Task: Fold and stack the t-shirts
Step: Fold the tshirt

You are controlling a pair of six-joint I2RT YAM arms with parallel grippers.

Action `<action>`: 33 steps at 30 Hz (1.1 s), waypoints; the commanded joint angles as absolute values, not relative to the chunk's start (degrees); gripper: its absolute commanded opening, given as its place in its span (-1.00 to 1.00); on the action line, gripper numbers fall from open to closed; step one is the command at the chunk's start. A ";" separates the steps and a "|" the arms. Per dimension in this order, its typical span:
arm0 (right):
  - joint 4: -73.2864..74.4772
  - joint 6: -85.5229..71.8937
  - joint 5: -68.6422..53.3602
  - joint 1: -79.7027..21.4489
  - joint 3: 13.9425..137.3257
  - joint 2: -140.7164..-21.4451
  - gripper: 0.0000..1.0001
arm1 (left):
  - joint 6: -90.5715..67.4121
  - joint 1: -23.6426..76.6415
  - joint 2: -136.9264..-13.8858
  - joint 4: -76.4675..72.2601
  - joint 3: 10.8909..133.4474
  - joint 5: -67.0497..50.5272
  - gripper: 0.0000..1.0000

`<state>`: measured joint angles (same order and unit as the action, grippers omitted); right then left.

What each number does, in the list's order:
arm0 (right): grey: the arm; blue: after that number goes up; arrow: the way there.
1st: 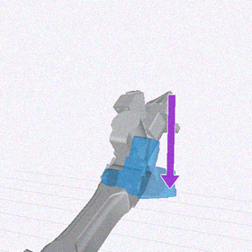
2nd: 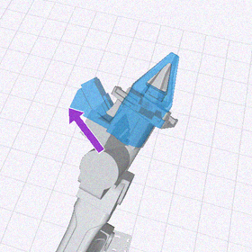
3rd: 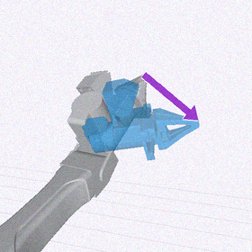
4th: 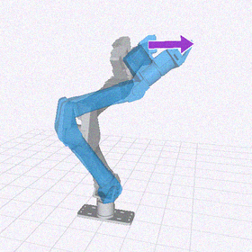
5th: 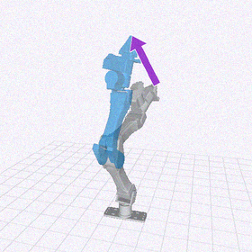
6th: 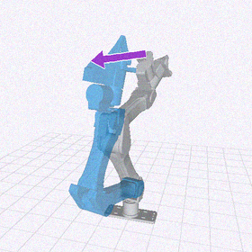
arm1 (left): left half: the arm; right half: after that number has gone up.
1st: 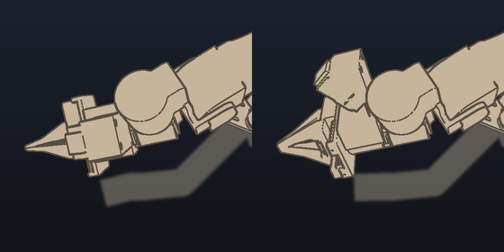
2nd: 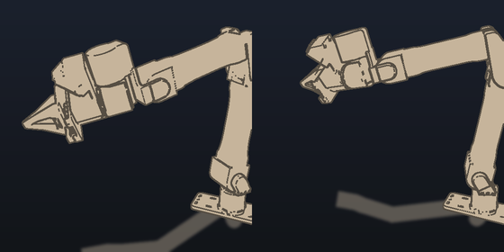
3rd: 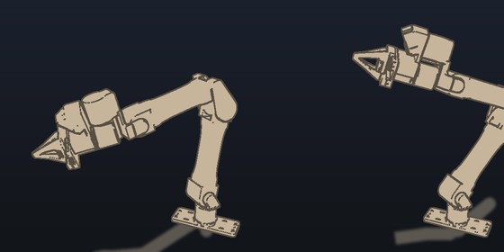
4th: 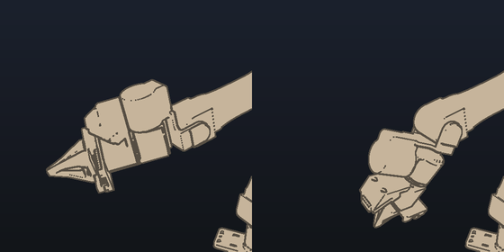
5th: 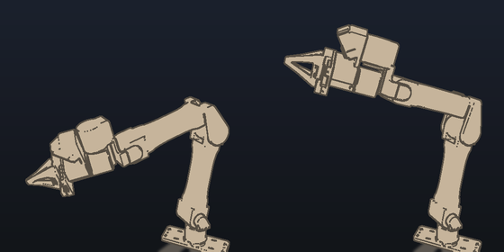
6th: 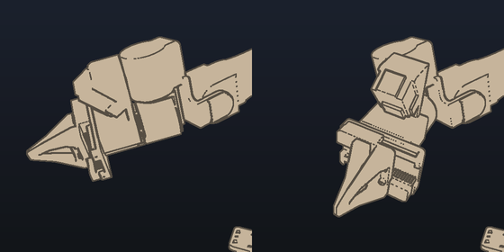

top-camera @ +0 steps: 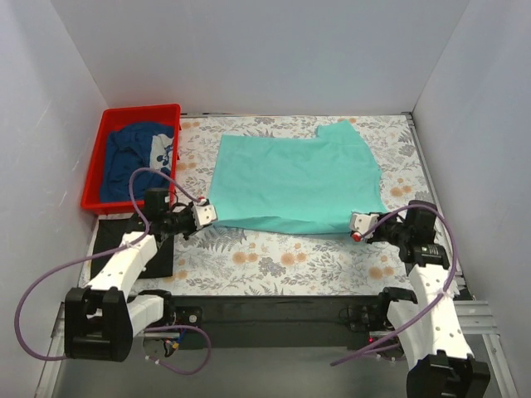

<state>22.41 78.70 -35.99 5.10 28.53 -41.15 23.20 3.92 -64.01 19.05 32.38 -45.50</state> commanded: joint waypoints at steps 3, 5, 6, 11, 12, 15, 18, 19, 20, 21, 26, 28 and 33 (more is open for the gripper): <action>34.10 85.96 -32.35 4.92 23.74 -35.07 -0.97 | 31.64 4.39 -59.07 28.83 28.66 -46.93 -0.73; 35.06 85.96 -31.99 4.92 23.64 -34.54 -0.97 | 32.25 4.39 -59.50 30.40 28.83 -46.67 -0.74; 34.98 85.61 -31.73 4.92 23.90 -34.98 -0.97 | 32.43 4.31 -59.94 30.67 29.44 -46.41 -0.77; 34.19 80.88 -30.76 4.92 29.17 -42.52 -0.97 | 25.33 4.31 -66.69 27.78 35.67 -45.17 -0.90; 34.19 80.16 -30.67 4.92 30.75 -44.45 -0.97 | 24.79 4.22 -69.84 27.77 36.99 -45.44 -0.90; 34.02 78.31 -30.76 5.01 36.81 -51.66 -0.97 | 23.47 4.13 -74.51 27.34 41.04 -45.79 -0.92; 33.66 76.30 -31.37 5.01 42.70 -58.51 -0.97 | 22.77 4.22 -78.03 26.20 43.24 -44.48 -0.96; 33.84 75.94 -31.55 5.01 44.11 -59.67 -0.97 | 22.42 4.22 -78.66 25.50 43.59 -43.95 -0.98; 33.75 75.76 -31.64 5.01 45.69 -60.63 -0.97 | 22.06 4.22 -79.45 24.71 44.38 -43.42 -0.99; 33.66 76.11 -31.99 5.01 46.31 -62.30 -0.97 | 21.02 4.22 -80.32 24.35 44.99 -42.63 -0.99; 32.26 78.31 -31.38 5.01 46.49 -66.18 -0.97 | 15.56 4.22 -85.25 22.86 49.56 -42.27 -1.00; 29.98 77.09 -31.03 5.01 46.67 -67.76 -0.97 | 13.90 4.22 -86.13 21.63 50.36 -41.67 -1.00; 24.53 74.01 -31.38 5.01 46.23 -69.00 -0.97 | 13.53 4.22 -86.92 18.99 49.92 -40.52 -1.00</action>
